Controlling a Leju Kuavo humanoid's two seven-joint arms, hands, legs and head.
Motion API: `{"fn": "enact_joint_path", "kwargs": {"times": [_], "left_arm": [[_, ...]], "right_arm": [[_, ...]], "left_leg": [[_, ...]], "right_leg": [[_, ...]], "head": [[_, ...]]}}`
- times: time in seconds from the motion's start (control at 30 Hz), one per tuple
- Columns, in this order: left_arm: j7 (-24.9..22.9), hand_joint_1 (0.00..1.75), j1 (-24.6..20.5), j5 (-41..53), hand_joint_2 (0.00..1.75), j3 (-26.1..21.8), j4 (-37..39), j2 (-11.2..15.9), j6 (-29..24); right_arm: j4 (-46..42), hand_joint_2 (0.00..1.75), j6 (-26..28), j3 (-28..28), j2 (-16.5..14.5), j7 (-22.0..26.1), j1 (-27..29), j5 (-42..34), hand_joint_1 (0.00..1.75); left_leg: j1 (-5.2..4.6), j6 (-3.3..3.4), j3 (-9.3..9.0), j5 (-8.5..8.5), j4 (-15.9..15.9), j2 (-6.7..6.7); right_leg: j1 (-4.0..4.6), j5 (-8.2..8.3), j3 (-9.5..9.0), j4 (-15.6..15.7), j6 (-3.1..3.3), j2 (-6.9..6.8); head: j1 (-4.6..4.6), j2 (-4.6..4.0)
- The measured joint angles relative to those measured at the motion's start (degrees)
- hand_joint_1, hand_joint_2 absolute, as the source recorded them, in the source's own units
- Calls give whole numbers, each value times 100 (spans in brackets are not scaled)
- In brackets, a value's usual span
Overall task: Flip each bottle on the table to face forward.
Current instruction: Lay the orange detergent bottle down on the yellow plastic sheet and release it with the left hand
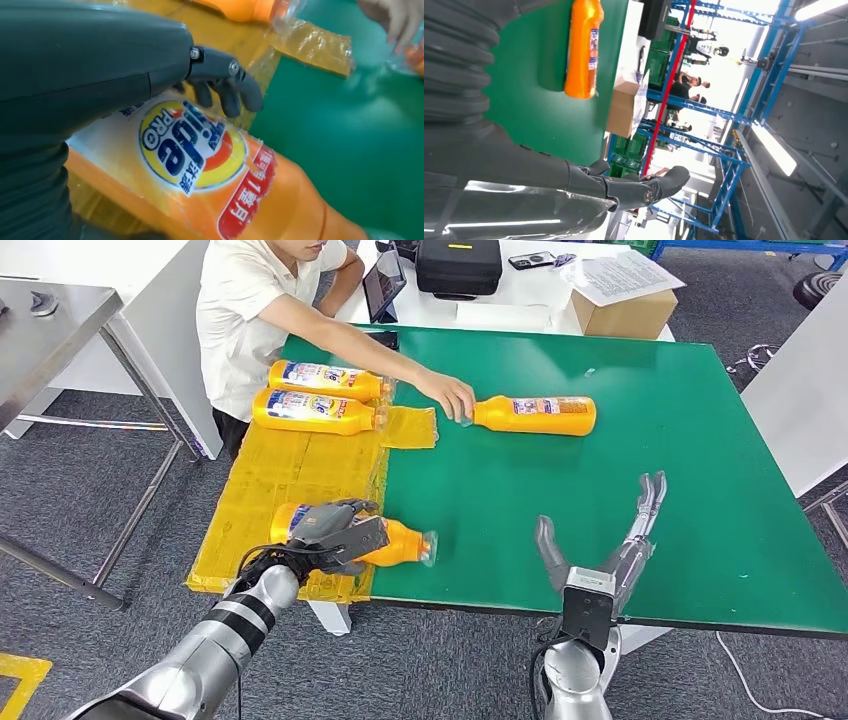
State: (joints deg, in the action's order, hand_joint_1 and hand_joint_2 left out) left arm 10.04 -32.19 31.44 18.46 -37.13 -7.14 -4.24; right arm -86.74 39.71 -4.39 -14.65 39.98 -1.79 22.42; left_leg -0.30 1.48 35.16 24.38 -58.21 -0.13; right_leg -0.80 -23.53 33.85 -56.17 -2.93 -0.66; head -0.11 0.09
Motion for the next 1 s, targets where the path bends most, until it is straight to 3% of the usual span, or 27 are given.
{"fn": "enact_joint_path", "kwargs": {"times": [0.33, 0.43, 0.53, 0.63, 0.7, 0.83, 1.0], "left_arm": [[220, 0, -86, -562, 175, -101, 181, -56, 535], [545, 0, -50, -906, 175, -166, 186, -97, 724], [1099, 0, 158, -1267, 175, -242, 8, -174, 317], [1715, 0, 556, -1984, 175, -426, -540, -365, -95], [1897, 0, 826, -2779, 175, -552, -1019, -514, 134], [1924, 0, 1334, -4510, 175, -691, -2212, -767, 713], [1940, 0, 1710, -5012, 175, -661, -3312, -837, 686]], "right_arm": [[161, 175, 0, -102, 59, 0, -25, -28, 0], [269, 175, 0, -155, 117, 0, -25, -3, 0], [319, 175, 0, -169, 145, 0, -18, 38, 0], [333, 175, 0, -170, 157, 0, 12, 88, 0], [343, 175, 0, -175, 161, 0, 21, 127, 0], [359, 175, 1, -190, 163, 0, 27, 230, 0], [368, 175, 2, -205, 163, 0, 38, 355, 0]], "left_leg": [[-1, 2, 3, -2, 0, -7], [-1, 2, 3, -2, 0, -7], [-1, 2, 5, -2, 0, -4], [-2, 2, 17, -2, -1, -5], [-2, 2, 24, -1, -2, -6], [-2, 2, 38, 2, -2, -5], [-1, 1, 39, 3, -1, -6]], "right_leg": [[-1, -2, -4, 0, -1, -2], [-1, -2, -4, 1, -1, -2], [-1, -1, 1, 0, -1, 0], [-1, -1, 10, 0, -1, -1], [-1, -2, 16, 0, -2, -1], [-1, -2, 31, 1, -2, 0], [0, -4, 34, 2, -1, 0]], "head": [[1, 0], [1, 0], [-1, 0], [1, 0], [1, 0], [0, 0], [0, 0]]}}
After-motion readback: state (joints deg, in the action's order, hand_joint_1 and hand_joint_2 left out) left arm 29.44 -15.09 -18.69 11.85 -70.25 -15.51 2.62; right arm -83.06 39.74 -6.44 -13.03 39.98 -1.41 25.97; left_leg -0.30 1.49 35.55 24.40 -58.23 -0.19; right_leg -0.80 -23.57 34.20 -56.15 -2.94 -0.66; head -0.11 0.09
